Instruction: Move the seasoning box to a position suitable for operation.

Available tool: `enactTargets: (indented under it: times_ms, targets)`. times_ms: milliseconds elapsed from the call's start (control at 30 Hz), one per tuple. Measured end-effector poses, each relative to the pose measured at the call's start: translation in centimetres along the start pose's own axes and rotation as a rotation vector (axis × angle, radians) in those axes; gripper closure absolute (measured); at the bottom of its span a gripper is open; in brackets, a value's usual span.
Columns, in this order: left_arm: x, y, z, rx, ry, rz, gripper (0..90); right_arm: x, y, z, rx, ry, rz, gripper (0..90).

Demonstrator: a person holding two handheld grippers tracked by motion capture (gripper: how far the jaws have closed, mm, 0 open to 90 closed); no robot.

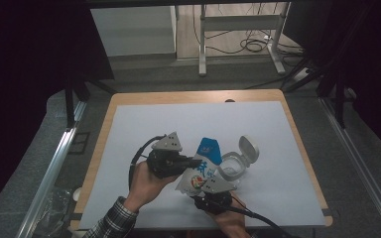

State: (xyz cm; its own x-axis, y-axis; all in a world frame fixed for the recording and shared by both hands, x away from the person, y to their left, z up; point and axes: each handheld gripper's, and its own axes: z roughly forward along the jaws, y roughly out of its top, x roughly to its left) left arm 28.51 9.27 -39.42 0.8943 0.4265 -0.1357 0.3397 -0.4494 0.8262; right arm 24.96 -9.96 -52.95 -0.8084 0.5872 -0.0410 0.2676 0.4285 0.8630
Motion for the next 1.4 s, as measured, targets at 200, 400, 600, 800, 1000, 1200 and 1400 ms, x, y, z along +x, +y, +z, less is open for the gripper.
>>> enactTargets:
  times_ms: [200,400,600,800,1000,1200,1400]
  targets:
    - [0.3,0.6,0.4,0.036,-0.005,0.007,90.0,-0.1,0.0,0.1,-0.002,0.02,0.031,55.4]
    - [0.5,1.2,0.7,0.062,-0.015,0.006,90.0,-0.2,0.0,0.1,-0.001,0.033,0.056,55.7]
    - [0.5,1.6,1.0,0.078,-0.012,0.015,90.0,-0.2,0.0,0.1,0.001,0.044,0.084,55.7]
    - [0.6,2.1,1.3,0.102,-0.016,0.025,90.0,-0.2,0.1,0.1,0.0,0.046,0.105,55.7]
    - [0.4,2.6,1.5,0.123,-0.017,0.034,90.0,0.0,0.1,0.1,-0.007,0.044,0.125,55.9]
    - [0.4,3.0,1.6,0.147,-0.013,0.051,90.0,0.1,0.1,0.2,-0.017,0.05,0.153,55.9]
    - [0.2,3.5,1.8,0.166,-0.016,0.056,90.0,0.3,0.2,0.3,-0.033,0.051,0.169,56.3]
